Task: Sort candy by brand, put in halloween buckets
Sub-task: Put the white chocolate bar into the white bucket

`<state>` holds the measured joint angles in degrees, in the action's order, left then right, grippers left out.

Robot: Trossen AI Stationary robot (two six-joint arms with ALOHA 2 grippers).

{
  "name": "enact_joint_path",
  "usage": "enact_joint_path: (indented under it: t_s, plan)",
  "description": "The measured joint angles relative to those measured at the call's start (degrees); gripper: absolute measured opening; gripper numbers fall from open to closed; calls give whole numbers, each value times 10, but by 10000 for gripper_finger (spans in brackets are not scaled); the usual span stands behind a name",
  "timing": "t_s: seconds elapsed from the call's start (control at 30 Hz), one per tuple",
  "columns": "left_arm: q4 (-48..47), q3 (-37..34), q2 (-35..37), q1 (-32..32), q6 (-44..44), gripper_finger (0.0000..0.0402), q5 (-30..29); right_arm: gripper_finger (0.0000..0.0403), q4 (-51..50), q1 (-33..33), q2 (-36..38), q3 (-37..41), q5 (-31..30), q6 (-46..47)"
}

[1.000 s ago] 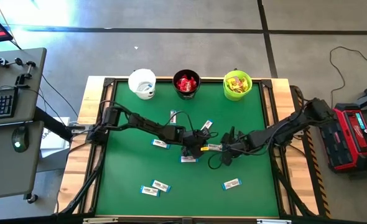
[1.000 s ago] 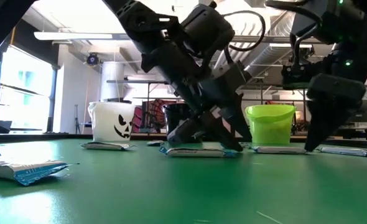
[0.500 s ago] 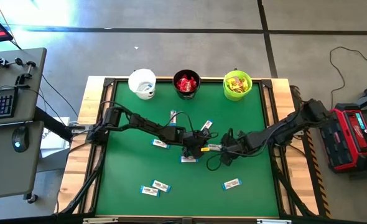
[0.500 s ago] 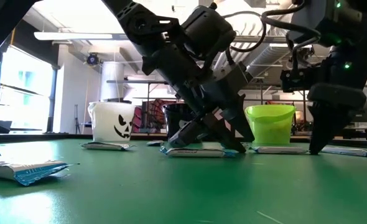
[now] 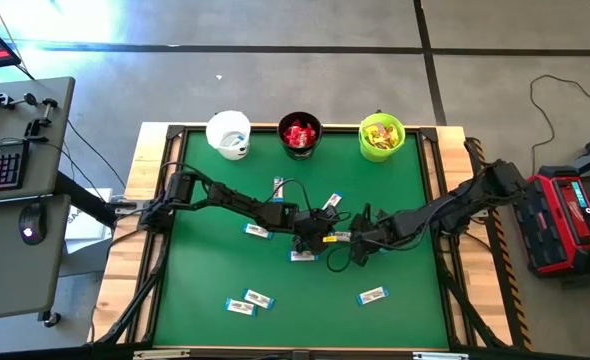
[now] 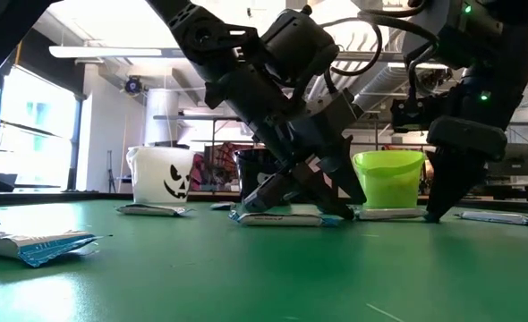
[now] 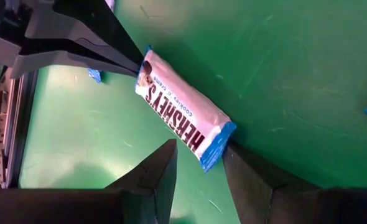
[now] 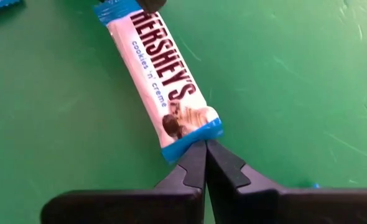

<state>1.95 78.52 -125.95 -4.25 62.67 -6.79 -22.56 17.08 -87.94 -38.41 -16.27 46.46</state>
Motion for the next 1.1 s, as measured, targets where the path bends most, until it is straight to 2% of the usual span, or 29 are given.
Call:
enact_joint_path:
  t_s: [0.37, 0.73, 1.1]
  plan:
    - [3, 0, 0, -3, 0, 117, -2, 0, -9, -6, -2, -1, 9, 0]
    - [4, -1, 0, -9, 5, 6, -3, 0, -9, -6, -2, -1, 9, -4]
    - [-5, -1, 2, -10, 6, 0, -6, 0, -20, -6, 2, 0, 13, -5]
